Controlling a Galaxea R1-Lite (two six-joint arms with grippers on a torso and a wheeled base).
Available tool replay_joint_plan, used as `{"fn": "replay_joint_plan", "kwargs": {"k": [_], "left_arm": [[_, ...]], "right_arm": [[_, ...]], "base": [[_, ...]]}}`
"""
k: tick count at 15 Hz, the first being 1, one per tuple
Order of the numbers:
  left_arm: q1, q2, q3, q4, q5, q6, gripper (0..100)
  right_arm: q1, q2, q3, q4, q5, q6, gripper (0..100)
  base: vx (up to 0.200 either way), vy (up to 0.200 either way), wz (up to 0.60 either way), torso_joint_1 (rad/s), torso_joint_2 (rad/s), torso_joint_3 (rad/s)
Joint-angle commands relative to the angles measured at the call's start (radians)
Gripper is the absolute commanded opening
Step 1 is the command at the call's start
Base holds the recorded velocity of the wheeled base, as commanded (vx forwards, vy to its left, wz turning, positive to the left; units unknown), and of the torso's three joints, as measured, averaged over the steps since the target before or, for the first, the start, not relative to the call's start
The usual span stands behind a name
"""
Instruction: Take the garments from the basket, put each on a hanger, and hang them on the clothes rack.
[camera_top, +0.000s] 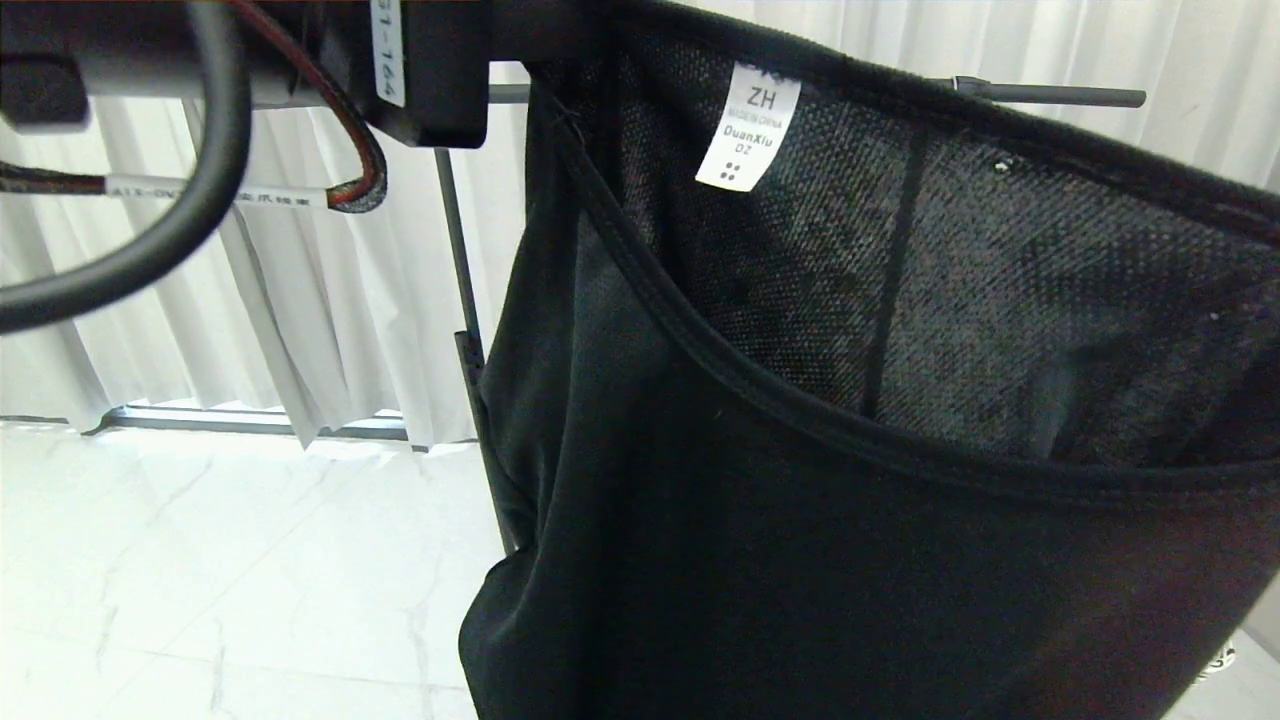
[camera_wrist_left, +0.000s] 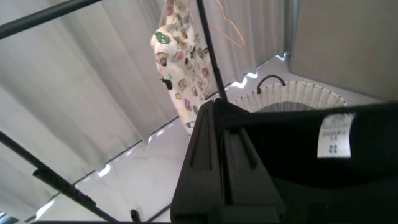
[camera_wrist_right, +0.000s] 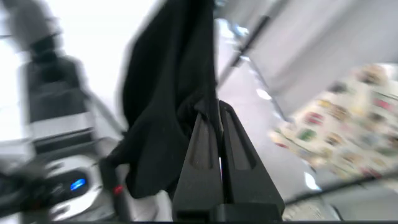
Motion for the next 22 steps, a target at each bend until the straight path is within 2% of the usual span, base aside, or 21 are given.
{"fn": "replay_joint_plan", "kwargs": {"k": [1,4,6,9,11,13,15,18,19,20,21,22], "left_arm": [[-0.01,0.012,0.001,0.0,0.0,0.0,0],[-0.01,0.008,0.01,0.0,0.019,-0.002,0],[-0.014,-0.02,0.045,0.001,0.063,-0.003,0],[-0.026,-0.06,0.072,0.02,0.068,-0.081,0],[-0.035,-0.097,0.072,0.106,0.068,-0.135,0],[-0.081,-0.144,0.072,0.181,0.068,-0.221,0],[-0.135,-0.19,0.073,0.274,0.066,-0.27,0],[-0.305,-0.25,0.11,0.293,0.065,-0.335,0],[-0.351,-0.27,0.147,0.293,0.065,-0.335,0],[-0.376,-0.281,0.164,0.293,0.065,-0.335,0],[-0.445,-0.297,0.194,0.293,0.063,-0.335,0],[-0.477,-0.299,0.194,0.293,0.063,-0.335,0]], "right_arm": [[0.045,0.018,-0.007,-0.002,0.002,0.001,0],[0.045,0.023,-0.019,0.0,0.002,0.001,0],[0.041,0.018,-0.016,-0.002,-0.022,0.001,0],[0.038,0.029,-0.004,-0.031,-0.153,0.001,0],[0.013,0.055,0.02,-0.126,-0.229,0.002,0],[-0.013,0.103,0.066,-0.315,-0.263,0.001,0],[-0.015,0.163,0.093,-0.485,-0.274,0.001,0],[-0.015,0.272,0.093,-0.712,-0.274,0.011,0],[-0.015,0.301,0.091,-0.758,-0.272,0.018,0],[-0.015,0.311,0.089,-0.772,-0.272,0.021,0],[-0.015,0.331,0.085,-0.784,-0.272,0.021,0],[-0.015,0.333,0.085,-0.784,-0.272,0.021,0]], "base": [[0.0,0.0,0.0,0.0,0.0,0.0],[0.0,0.0,0.0,0.0,0.0,0.0],[0.0,0.0,0.0,0.0,0.0,0.0],[0.0,0.0,0.0,0.0,0.0,0.0],[0.0,0.0,0.0,0.0,0.0,0.0],[0.0,0.0,0.0,0.0,0.0,0.0],[0.0,0.0,0.0,0.0,0.0,0.0],[0.0,0.0,0.0,0.0,0.0,0.0],[0.0,0.0,0.0,0.0,0.0,0.0],[0.0,0.0,0.0,0.0,0.0,0.0],[0.0,0.0,0.0,0.0,0.0,0.0],[0.0,0.0,0.0,0.0,0.0,0.0]]}}
